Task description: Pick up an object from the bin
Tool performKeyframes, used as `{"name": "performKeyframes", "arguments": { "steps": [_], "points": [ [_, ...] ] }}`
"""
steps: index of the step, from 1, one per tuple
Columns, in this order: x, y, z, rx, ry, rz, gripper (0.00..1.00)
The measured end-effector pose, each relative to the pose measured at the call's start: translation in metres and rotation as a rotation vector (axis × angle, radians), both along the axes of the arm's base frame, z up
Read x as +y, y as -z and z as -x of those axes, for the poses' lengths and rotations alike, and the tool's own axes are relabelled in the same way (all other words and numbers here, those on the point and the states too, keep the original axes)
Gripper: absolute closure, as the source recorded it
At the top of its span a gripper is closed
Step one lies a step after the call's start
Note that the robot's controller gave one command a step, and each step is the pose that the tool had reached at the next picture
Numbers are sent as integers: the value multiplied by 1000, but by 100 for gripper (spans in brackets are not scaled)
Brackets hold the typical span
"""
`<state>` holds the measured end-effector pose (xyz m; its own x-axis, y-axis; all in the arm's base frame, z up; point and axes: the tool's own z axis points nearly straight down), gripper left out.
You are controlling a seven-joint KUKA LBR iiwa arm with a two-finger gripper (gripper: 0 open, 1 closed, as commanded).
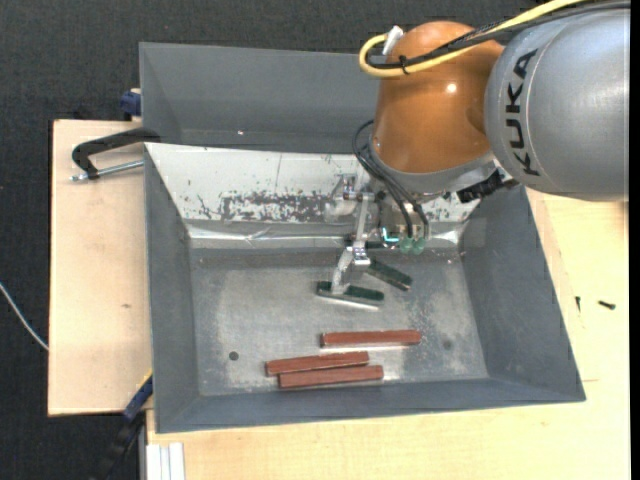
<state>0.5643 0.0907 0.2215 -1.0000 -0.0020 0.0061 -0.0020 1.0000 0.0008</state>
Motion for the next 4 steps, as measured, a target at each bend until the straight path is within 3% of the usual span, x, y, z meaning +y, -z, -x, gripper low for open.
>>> {"name": "performKeyframes", "arguments": {
  "steps": [1,2,3,4],
  "points": [
    [0,-2,-1,-4,1,-1,0],
    [-4,12,-11,-15,-85,-2,0],
    [-31,55,-10,-8,-197,0,0],
    [-61,144,4,-9,-262,0,100]
  ]
}}
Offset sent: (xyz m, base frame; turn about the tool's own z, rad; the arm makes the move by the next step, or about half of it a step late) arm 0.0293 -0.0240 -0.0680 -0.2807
